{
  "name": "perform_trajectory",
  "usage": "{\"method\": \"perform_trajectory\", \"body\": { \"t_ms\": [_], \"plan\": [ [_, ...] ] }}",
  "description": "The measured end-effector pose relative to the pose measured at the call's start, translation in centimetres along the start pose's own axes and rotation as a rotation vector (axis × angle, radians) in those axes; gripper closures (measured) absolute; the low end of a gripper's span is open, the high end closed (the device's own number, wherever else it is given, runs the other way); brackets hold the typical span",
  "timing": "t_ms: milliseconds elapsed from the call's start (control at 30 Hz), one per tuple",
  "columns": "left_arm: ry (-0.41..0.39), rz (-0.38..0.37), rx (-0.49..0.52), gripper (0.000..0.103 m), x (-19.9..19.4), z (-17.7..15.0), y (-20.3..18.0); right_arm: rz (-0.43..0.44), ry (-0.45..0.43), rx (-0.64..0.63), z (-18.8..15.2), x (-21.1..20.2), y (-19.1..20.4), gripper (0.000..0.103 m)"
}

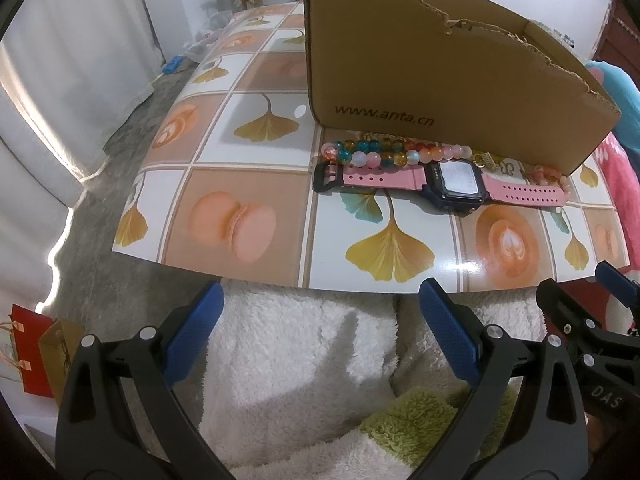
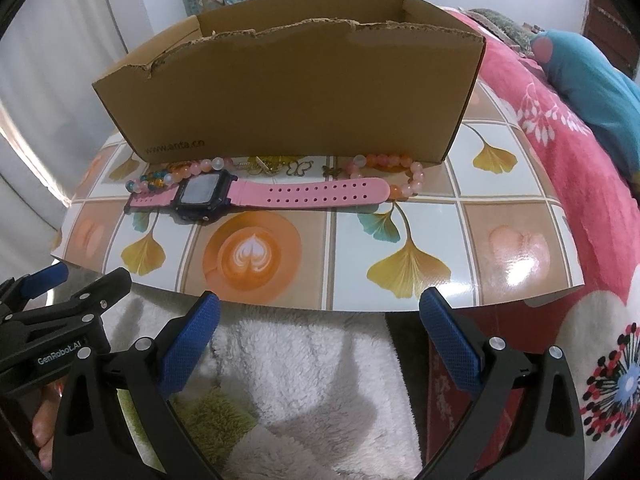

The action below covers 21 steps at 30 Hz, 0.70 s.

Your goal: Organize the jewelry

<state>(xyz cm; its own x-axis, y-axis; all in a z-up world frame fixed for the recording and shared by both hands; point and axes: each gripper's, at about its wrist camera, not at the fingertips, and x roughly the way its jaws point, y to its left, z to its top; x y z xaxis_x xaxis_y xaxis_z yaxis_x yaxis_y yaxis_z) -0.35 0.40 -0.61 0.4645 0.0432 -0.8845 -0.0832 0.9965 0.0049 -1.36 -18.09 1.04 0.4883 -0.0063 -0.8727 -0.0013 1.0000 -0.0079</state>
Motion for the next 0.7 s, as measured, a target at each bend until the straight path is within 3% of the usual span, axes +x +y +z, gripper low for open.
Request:
{"method": "perform_trajectory", "body": {
  "t_ms": [467, 500, 700],
  "plan": [
    [0.011, 0.015, -0.001, 0.009, 0.6, 0.0, 0.3, -0.004, 0.013, -0.003, -0.1, 0.1, 0.2, 0.006],
    [0.013, 0.016, -0.002, 0.009, 0.6, 0.0, 0.3, 0.029, 0.025, 0.021, 0.0, 0.1, 0.2, 0.006],
    [0.028, 0.021, -0.003, 0.009, 1.6, 0.5, 0.6, -0.018, 0.032, -0.004, 0.2, 0.4, 0.3, 0.006]
  ]
}}
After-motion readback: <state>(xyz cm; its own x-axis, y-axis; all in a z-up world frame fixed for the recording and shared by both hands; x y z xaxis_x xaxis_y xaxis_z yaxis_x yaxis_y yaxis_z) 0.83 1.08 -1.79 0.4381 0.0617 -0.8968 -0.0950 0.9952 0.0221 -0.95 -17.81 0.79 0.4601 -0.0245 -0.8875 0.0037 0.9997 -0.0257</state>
